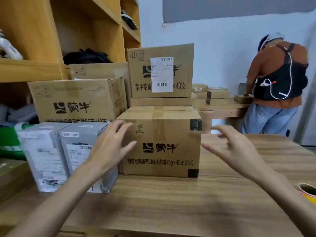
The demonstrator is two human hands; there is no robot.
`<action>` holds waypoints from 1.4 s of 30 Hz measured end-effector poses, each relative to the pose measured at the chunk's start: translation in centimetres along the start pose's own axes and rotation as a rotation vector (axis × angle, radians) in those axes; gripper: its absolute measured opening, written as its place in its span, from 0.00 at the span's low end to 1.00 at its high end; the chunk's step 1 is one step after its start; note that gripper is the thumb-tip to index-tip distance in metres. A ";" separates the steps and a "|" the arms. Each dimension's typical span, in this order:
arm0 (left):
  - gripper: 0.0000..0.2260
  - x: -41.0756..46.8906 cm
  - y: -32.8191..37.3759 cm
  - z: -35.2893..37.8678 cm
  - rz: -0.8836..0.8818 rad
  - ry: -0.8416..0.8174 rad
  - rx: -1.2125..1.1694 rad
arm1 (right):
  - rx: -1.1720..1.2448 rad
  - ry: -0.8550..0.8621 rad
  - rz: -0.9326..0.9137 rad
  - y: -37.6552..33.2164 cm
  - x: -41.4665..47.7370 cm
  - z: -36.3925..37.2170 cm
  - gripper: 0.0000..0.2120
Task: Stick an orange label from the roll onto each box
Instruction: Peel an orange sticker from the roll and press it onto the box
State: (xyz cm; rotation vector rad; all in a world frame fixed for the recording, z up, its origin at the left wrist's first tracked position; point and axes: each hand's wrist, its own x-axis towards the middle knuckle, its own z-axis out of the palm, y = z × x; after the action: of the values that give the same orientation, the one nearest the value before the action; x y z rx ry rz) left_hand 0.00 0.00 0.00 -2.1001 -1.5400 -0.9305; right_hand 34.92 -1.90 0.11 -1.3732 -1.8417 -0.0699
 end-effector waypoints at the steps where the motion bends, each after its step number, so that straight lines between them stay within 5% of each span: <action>1: 0.27 1.4 -0.1 0.4 0.031 -0.009 0.031 | -0.011 0.020 -0.031 -0.3 1.9 0.7 0.30; 7: 0.37 5.8 0.5 1.4 -0.038 -0.226 0.160 | -0.129 -0.119 0.025 0.0 8.2 4.3 0.40; 12: 0.33 6.8 -0.3 2.8 -0.086 -0.298 0.221 | -0.083 -0.209 0.049 1.9 9.0 6.1 0.39; 21: 0.27 4.9 1.8 3.6 -0.082 -0.194 0.089 | 0.077 -0.096 0.003 2.8 7.0 4.4 0.29; 39: 0.27 3.9 12.1 4.5 0.007 -0.073 0.097 | 0.033 -0.086 0.047 9.2 1.6 -4.1 0.38; 42: 0.24 3.6 14.8 4.6 0.184 0.026 0.013 | 0.048 -0.089 0.033 9.9 0.7 -5.1 0.42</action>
State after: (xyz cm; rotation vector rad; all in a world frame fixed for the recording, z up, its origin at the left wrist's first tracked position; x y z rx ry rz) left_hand 15.89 0.53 0.47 -2.1686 -1.3105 -0.8753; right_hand 45.86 0.11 -0.07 -1.3926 -1.8804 0.0533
